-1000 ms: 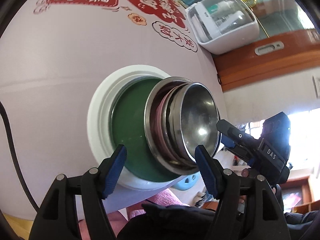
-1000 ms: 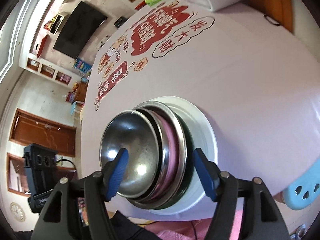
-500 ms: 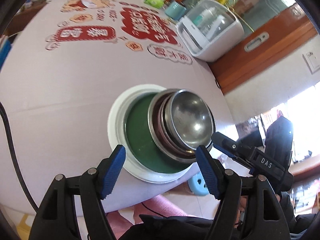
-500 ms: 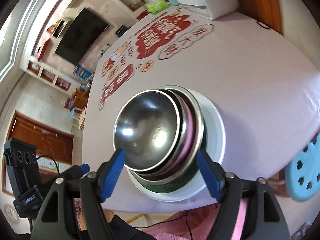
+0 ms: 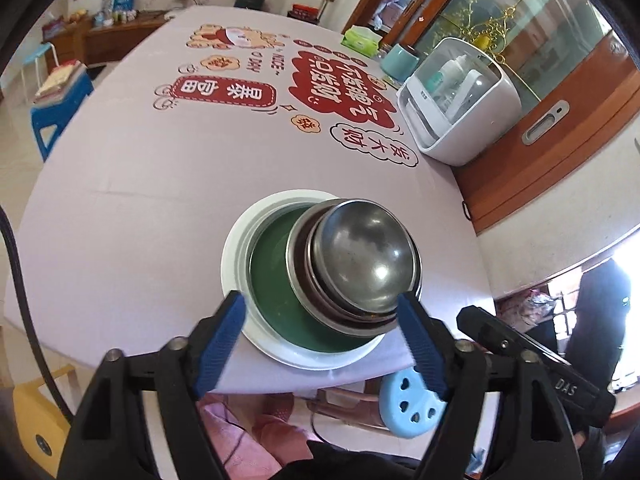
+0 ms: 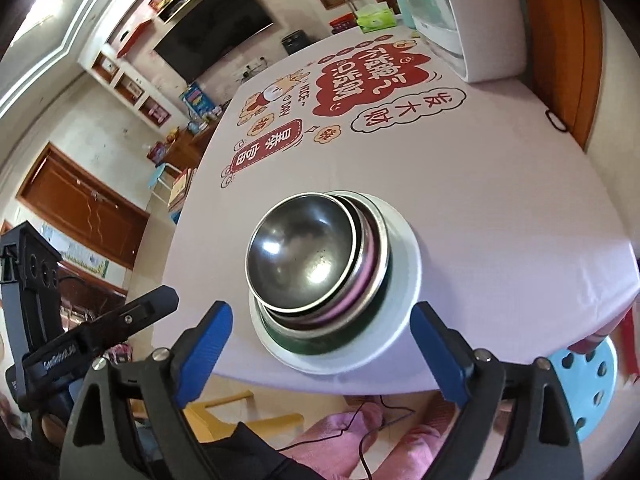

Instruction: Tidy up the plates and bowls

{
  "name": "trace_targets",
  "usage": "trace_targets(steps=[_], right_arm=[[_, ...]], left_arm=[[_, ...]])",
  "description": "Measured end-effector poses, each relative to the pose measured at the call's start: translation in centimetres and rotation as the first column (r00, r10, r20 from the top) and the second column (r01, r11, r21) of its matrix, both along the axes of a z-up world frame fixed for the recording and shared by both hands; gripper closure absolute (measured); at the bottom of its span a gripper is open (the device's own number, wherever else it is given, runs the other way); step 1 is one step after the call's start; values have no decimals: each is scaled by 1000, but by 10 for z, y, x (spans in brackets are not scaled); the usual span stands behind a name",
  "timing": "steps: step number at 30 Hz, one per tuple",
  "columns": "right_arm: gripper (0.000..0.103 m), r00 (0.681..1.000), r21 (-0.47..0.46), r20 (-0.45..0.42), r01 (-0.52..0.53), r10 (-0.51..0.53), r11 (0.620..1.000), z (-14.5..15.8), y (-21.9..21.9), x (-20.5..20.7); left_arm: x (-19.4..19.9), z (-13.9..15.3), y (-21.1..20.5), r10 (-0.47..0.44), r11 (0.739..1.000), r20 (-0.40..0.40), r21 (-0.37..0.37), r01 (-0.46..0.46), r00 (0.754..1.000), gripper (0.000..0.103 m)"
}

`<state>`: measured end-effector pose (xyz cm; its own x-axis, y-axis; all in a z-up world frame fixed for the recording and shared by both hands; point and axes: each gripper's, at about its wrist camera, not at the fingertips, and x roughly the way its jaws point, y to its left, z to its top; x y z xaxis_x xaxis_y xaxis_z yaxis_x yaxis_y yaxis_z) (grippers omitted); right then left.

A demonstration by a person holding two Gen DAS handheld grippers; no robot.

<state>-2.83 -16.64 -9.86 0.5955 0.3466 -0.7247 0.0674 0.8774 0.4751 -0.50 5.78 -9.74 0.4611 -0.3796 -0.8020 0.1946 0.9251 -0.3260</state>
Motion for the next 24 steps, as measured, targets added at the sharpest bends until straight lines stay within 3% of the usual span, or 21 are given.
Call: trace_targets(steps=[7, 9, 16, 20, 24], right_arm=[[8, 998, -75, 22, -57, 59, 996, 5, -1, -19], [8, 996, -86, 31, -82, 85, 993, 7, 1, -27], [6, 991, -146, 55, -112, 121, 983, 21, -1, -51], [4, 991, -180, 96, -75, 93, 981, 34, -9, -61], [0, 991, -226, 103, -60, 85, 972, 43, -13, -67]], left_arm=[[-39, -11, -21, 97, 990, 28, 98, -99, 995, 18], [-50, -11, -25, 124, 986, 40, 109, -128, 991, 13], [-77, 8, -42, 144, 973, 132, 162, -164, 981, 9], [-88, 20, -50, 165, 964, 190, 175, -199, 968, 1], [-95, 33, -58, 176, 955, 250, 192, -227, 952, 1]])
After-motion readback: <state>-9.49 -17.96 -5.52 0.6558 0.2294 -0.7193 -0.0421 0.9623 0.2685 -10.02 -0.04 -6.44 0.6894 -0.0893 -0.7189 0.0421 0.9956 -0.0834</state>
